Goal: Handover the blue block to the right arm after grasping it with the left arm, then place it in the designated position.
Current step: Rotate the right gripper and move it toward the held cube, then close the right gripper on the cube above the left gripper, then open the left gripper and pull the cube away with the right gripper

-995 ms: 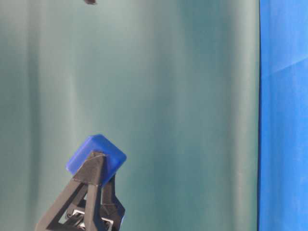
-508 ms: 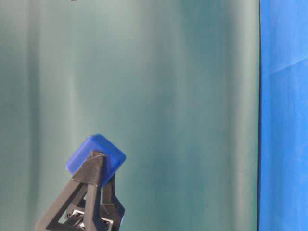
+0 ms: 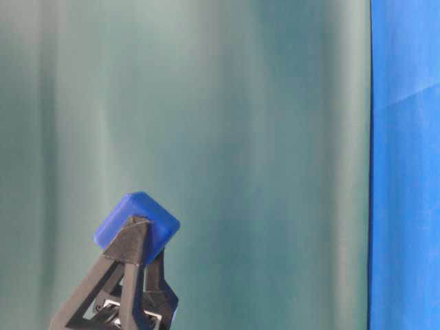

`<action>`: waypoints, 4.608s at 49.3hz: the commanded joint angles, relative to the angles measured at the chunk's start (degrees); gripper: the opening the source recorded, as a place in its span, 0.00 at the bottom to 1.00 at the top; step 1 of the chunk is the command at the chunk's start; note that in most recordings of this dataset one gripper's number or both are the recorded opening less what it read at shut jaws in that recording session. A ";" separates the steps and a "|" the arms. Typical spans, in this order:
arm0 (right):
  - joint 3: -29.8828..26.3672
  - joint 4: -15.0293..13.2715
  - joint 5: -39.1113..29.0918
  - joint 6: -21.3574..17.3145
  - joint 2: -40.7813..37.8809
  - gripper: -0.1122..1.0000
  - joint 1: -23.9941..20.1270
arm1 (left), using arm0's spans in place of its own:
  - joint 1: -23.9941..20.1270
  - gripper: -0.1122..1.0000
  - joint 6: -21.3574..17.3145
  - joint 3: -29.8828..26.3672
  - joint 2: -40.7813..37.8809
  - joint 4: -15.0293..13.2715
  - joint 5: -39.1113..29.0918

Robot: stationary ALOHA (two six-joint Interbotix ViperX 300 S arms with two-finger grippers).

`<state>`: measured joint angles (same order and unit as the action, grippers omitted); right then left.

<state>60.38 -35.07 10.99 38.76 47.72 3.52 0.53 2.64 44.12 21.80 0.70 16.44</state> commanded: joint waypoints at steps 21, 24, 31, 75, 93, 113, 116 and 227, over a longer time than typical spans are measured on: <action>-1.67 -0.09 0.53 -0.09 -0.09 0.95 0.00 | 0.09 0.51 0.00 -0.62 1.05 -0.18 0.62; -1.67 -0.09 0.53 -0.09 -0.09 0.95 0.00 | 0.09 0.51 0.09 -0.62 1.05 -0.09 0.62; -1.67 -0.09 0.53 -0.09 -0.18 0.95 0.00 | 0.09 0.51 0.09 -0.62 1.05 -0.09 0.62; -14.77 0.18 4.13 -0.09 -18.63 0.95 0.18 | 0.18 0.51 0.09 -0.53 1.05 -0.18 0.62; -25.66 0.09 4.13 -0.09 -31.38 0.95 0.18 | 0.09 0.51 0.09 -0.62 1.14 -0.09 0.62; -33.93 -0.09 4.22 -0.09 -38.94 0.95 0.00 | 0.09 0.51 0.09 -0.62 1.05 -0.09 0.53; -34.72 -0.09 4.13 -0.09 -39.73 0.95 0.00 | 0.09 0.51 0.09 -0.62 1.14 -0.09 0.53; -27.77 0.35 -3.78 -1.93 -31.55 0.59 -1.23 | -0.88 0.94 1.49 -0.44 1.32 -0.09 0.44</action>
<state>32.34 -34.98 7.91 37.00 13.54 2.37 -0.35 4.13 44.21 22.06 0.62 16.61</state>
